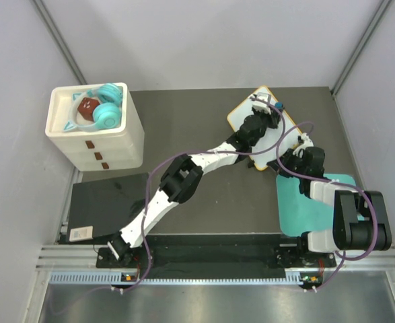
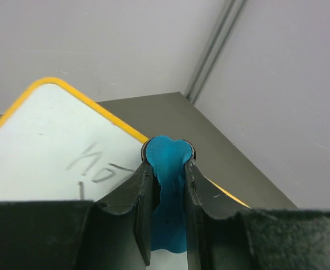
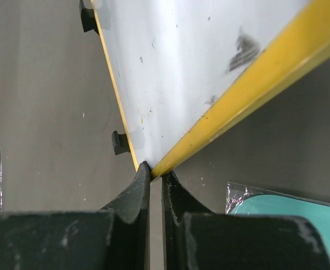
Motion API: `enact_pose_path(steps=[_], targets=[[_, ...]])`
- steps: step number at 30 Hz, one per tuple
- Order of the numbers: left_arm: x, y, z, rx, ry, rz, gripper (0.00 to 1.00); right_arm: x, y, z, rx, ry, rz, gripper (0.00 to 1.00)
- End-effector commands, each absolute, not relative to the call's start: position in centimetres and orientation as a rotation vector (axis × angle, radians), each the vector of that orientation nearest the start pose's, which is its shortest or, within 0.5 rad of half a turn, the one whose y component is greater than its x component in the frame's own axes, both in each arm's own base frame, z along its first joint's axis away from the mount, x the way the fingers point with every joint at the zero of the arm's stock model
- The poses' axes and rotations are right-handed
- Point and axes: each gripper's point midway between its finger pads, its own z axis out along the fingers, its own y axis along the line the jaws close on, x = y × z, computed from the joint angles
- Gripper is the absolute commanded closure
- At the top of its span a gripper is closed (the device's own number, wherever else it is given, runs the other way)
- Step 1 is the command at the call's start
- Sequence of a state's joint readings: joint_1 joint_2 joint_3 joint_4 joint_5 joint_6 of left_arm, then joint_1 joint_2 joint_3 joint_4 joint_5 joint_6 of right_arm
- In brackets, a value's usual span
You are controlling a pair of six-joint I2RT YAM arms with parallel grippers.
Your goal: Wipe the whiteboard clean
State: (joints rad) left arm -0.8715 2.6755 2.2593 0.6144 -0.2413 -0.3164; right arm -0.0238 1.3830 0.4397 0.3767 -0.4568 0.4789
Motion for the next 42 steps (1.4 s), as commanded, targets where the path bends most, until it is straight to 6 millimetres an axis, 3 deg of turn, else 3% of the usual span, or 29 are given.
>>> enact_pose_path(steps=[1,9,16,18,28,35,37,42], targets=[[53.9,-52.4,19.3,0.126,1.410,-0.721,1.00,27.9,12.3,3.0,0.123,2.352,0.917,1.00],[55.4,-50.8,20.9,0.096,1.319,-0.693,1.00,27.9,12.3,3.0,0.124,2.352,0.919,1.00],[58.5,-48.1,17.9,0.019,1.374,-0.704,1.00,27.9,12.3,2.9,0.121,2.353,0.918,1.00],[58.5,-48.5,17.6,0.075,1.374,-0.748,1.00,27.8,12.4,2.9,0.117,2.357,0.916,1.00],[53.2,-53.0,18.4,0.544,1.341,-1.013,1.00,27.8,12.4,3.0,0.109,2.351,0.910,1.00],[49.4,-53.5,14.5,0.911,1.445,-1.007,1.00,27.8,12.4,3.1,0.107,2.348,0.905,1.00],[48.3,-53.5,14.5,0.987,1.449,-1.028,1.00,27.8,12.4,3.1,0.105,2.347,0.906,1.00],[46.2,-52.6,12.3,1.005,1.644,-1.094,1.00,27.8,12.4,3.1,0.106,2.349,0.906,1.00]])
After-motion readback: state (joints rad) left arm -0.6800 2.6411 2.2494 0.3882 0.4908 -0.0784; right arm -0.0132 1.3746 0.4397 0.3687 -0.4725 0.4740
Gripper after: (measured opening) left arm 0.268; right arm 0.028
